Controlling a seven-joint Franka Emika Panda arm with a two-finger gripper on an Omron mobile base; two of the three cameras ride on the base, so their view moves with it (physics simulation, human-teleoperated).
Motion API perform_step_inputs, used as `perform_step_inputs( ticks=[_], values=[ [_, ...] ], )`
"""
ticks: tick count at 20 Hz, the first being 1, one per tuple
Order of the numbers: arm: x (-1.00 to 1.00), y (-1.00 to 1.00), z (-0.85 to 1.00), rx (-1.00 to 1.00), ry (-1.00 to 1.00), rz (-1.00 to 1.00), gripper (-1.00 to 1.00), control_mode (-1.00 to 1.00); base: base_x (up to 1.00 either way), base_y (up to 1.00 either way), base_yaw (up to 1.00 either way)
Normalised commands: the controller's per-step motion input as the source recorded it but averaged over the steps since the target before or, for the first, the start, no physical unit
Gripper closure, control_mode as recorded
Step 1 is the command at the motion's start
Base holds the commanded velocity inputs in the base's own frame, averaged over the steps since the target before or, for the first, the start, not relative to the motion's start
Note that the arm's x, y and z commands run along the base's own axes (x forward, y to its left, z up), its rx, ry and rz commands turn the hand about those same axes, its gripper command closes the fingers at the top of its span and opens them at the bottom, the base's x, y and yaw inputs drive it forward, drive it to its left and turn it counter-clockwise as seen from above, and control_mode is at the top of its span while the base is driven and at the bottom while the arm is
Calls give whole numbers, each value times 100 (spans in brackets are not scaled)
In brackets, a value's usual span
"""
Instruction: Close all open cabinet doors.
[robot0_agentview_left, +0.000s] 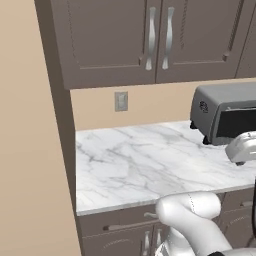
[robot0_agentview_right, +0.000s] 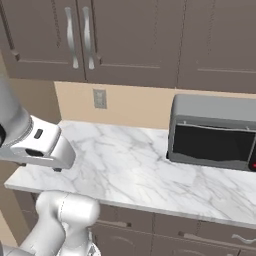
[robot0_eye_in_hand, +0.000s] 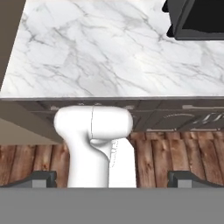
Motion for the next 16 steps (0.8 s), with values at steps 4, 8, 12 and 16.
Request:
perform_step_inputs(
  ticks=[4,8,12,16],
  values=[
    [0,0,0,0,0,0,-100,100,-93,-4,0],
    [0,0,0,0,0,0,-100,100,-83,-4,6],
    [0,0,0,0,0,0,-100,100,-70,0,41],
    [0,0,0,0,0,0,-100,100,-26,5,72]
  ],
)
